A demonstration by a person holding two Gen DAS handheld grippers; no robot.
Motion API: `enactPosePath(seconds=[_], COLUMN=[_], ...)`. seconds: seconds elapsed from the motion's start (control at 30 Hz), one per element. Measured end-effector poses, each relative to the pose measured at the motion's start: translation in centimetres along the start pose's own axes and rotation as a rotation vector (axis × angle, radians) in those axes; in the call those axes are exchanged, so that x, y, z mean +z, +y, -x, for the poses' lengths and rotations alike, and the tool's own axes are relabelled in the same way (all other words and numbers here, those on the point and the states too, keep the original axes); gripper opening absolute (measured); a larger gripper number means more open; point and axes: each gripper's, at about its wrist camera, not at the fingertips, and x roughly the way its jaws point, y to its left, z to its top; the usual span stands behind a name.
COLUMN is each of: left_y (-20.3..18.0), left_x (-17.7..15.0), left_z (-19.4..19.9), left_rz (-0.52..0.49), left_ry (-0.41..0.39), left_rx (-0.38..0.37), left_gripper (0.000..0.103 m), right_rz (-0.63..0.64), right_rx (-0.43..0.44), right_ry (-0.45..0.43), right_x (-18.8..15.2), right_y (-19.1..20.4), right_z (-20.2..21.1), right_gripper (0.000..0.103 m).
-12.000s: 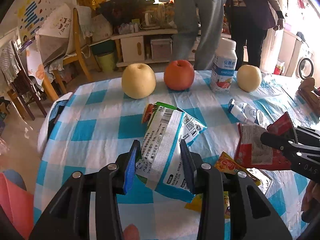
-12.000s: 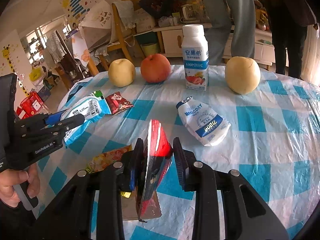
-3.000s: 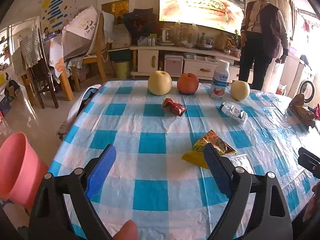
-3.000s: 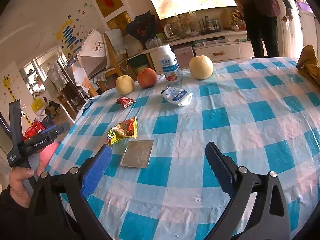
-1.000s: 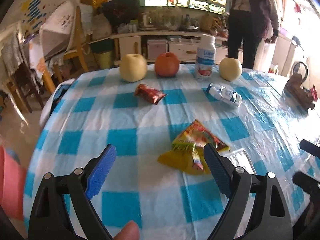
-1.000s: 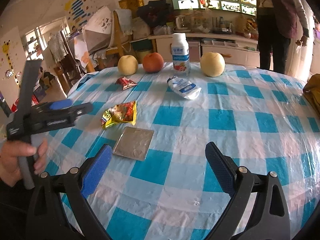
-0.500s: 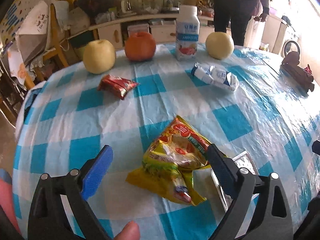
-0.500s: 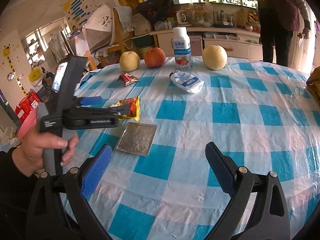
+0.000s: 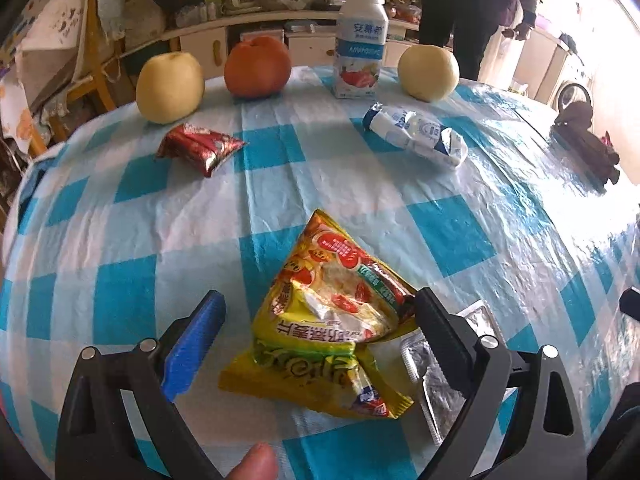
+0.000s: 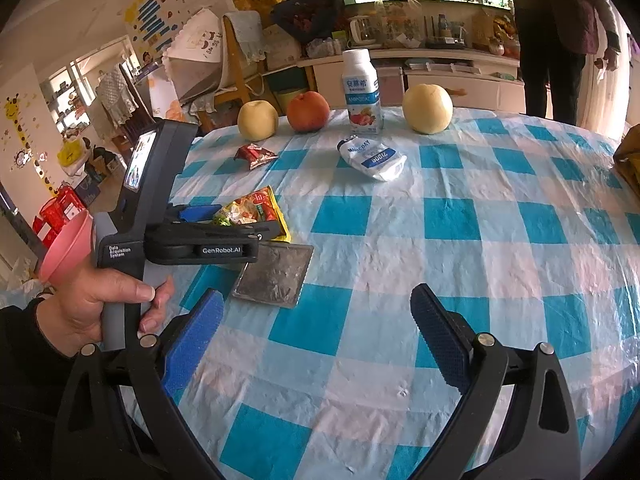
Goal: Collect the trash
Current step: 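Grasp the yellow snack bag with the left gripper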
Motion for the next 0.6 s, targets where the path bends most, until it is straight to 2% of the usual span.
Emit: enactPosePath(seconds=[0.03,0.07,0.13,0.2,0.33,0.5,0.6], left_y=[0.1,0.1,0.2,0.7,1.3,1.8,2.5], left_x=[0.0,0.1,0.1,0.2,0.1,0.0,-0.2], left_z=[0.0,0.1,0.3,0.4,0.7,1.6,2.4], left_rz=[0.003,0.001,0.004,0.024,0.057,0.066,0.091], left_ry=[-0.007,-0.011,-0.008,-0.016,-0.021,-0.041,-0.058], left_rx=[0.003,0.01,0.02,0.016,0.022,0.033,0.042], left_gripper=[0.082,0.071,0.065,0.055,0.05,0.038,0.037], right_rz=[0.0,0.0,0.0,0.0,-0.003,0.002,0.016], right_rx=[0.0,-0.001,0.0,-0.001,-0.004,-0.006,-0.012], right_ry=[0.001,0.0,0.001,0.002,0.006,0.018,0.027], right_x=[0.0,0.0,0.0,0.0,-0.1,0.0,0.0], right_y=[0.0,0.0,0.0,0.0,-0.2,-0.1,0.1], right_z=[0.0,0.0,0.0,0.0,-0.2,-0.7,-1.1], right_gripper=[0.095,0.095,0.095,0.095,0.095,0.095,0.095])
